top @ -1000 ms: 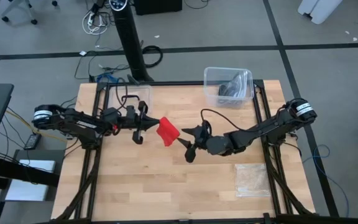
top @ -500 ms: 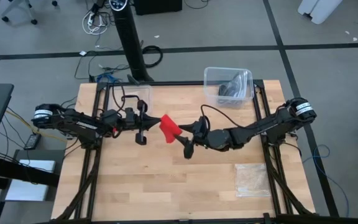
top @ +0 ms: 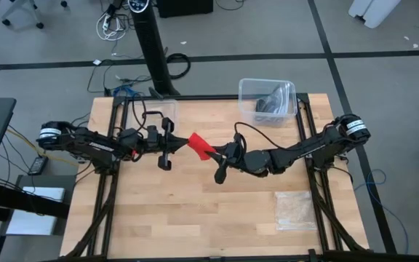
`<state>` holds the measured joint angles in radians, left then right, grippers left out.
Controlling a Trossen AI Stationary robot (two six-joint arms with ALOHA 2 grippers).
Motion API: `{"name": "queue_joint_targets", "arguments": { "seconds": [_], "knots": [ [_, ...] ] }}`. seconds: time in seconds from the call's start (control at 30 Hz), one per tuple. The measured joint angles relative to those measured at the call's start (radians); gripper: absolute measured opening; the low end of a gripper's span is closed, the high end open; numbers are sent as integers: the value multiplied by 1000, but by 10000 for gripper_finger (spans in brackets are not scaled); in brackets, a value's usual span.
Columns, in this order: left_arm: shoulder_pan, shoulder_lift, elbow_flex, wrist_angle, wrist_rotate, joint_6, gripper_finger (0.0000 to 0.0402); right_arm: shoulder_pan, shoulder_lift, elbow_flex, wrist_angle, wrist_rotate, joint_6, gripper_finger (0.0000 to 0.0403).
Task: Roll bandage
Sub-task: Roll the red bandage
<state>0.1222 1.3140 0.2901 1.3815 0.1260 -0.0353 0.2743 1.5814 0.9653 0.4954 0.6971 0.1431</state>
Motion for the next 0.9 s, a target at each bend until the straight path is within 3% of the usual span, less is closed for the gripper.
{"name": "queue_joint_targets", "arguments": {
  "seconds": [0.23, 0.43, 0.6, 0.73, 0.9],
  "knots": [
    [28, 0, 0, -26, 67, -8, 3, 37, -63, 1, -124, -21, -13, 49],
    [80, -8, 0, -16, 178, -104, 4, 75, -137, 1, -279, -69, -22, 49],
    [108, -10, 43, -116, 380, -210, 6, 84, -183, 1, -393, -211, -84, 49],
    [77, -10, 97, -261, 396, -139, 18, 75, -198, 1, -396, -351, -142, 49],
    [38, -10, 145, -390, 381, -23, 43, 66, -200, 1, -403, -377, -140, 49]
  ]
}}
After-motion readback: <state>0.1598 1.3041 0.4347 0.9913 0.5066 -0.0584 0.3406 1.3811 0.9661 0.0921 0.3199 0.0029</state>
